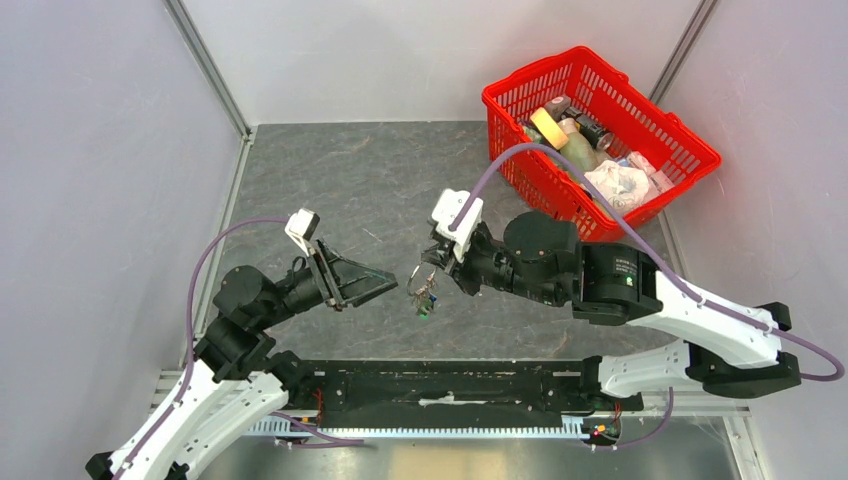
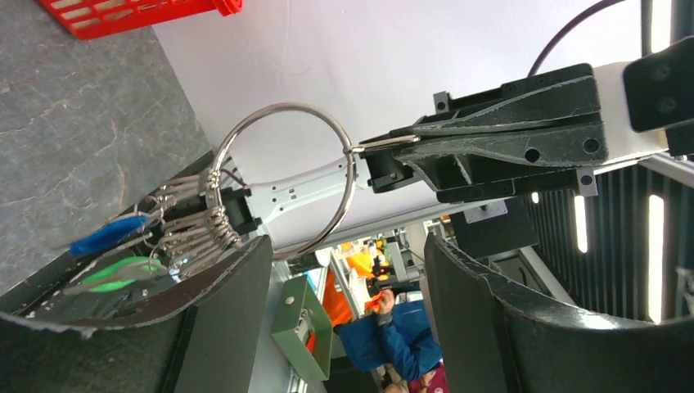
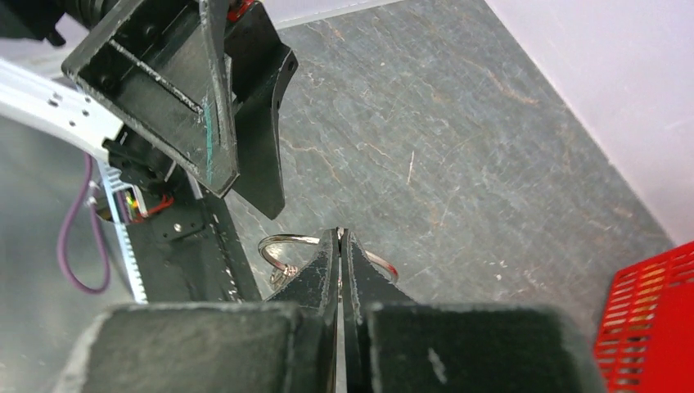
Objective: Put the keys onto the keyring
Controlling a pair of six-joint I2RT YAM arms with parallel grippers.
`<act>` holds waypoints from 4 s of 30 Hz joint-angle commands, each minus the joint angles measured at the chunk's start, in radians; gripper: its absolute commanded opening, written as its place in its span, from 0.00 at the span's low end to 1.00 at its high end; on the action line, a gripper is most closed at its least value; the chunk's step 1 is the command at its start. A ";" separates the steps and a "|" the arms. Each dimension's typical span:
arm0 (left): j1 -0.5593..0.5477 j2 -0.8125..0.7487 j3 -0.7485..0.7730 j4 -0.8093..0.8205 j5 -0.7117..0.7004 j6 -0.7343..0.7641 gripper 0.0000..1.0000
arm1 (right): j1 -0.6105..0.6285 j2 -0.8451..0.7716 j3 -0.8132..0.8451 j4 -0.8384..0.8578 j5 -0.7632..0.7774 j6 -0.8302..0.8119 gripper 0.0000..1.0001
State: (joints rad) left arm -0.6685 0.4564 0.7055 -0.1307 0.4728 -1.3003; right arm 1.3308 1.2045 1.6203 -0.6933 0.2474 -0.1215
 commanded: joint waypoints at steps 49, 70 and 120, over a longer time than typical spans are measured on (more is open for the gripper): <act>0.004 0.032 -0.030 0.213 -0.125 0.990 0.73 | -0.275 0.257 0.248 -0.170 -0.244 0.736 0.00; 0.004 0.099 -0.013 0.174 -0.114 1.024 0.66 | -0.280 0.312 0.307 -0.162 -0.292 0.725 0.00; 0.004 0.115 0.025 0.163 -0.158 1.039 0.54 | -0.280 0.324 0.293 -0.149 -0.284 0.697 0.00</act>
State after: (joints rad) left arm -0.6685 0.5777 0.6945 -0.0071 0.3225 -0.2867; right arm 1.0554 1.5330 1.8824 -0.8982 -0.0296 0.5816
